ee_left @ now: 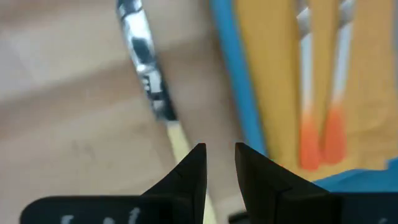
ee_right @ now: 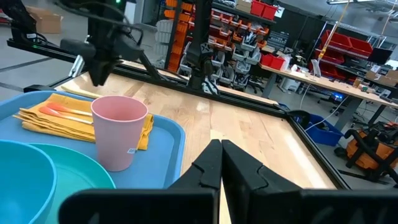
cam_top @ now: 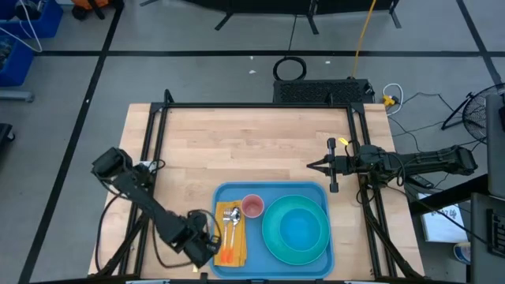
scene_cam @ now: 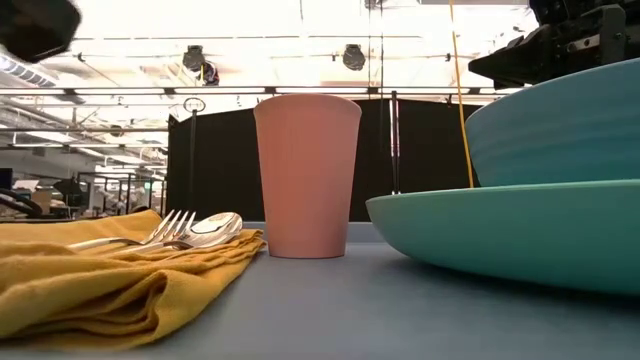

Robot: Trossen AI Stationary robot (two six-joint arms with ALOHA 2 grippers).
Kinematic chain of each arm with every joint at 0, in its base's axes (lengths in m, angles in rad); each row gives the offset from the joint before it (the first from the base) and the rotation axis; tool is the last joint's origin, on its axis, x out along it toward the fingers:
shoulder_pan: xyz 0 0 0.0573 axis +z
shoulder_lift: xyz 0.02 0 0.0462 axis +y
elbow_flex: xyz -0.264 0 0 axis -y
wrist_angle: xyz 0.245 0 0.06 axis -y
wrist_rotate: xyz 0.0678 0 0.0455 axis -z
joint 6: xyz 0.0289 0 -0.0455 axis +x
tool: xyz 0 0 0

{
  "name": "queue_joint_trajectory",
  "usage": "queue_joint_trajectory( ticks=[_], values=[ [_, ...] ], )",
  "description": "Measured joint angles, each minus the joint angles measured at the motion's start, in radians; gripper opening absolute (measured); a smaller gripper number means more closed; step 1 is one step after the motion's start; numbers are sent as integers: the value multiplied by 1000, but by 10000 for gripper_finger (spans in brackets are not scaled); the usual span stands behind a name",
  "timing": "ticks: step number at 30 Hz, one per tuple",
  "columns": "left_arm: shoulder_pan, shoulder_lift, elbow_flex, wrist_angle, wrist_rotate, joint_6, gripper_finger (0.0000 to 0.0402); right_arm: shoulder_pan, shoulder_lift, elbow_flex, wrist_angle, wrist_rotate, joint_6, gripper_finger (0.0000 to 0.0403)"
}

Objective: Set up tray
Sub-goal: Put the yellow knife on top of the yellow napkin to the left of the orange fork

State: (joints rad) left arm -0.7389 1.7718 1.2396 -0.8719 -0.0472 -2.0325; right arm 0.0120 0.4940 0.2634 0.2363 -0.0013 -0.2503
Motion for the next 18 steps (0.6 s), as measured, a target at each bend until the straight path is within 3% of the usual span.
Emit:
queue_joint_trajectory(
  ticks=[9, 18],
  values=[
    [-67, 72, -1, 88, 127, -91, 102, 0, 0, 0, 9, 0, 13, 0],
    [-69, 76, -2, 52, 103, -96, 243, 0, 0, 0, 22, 0, 19, 0]
  ],
)
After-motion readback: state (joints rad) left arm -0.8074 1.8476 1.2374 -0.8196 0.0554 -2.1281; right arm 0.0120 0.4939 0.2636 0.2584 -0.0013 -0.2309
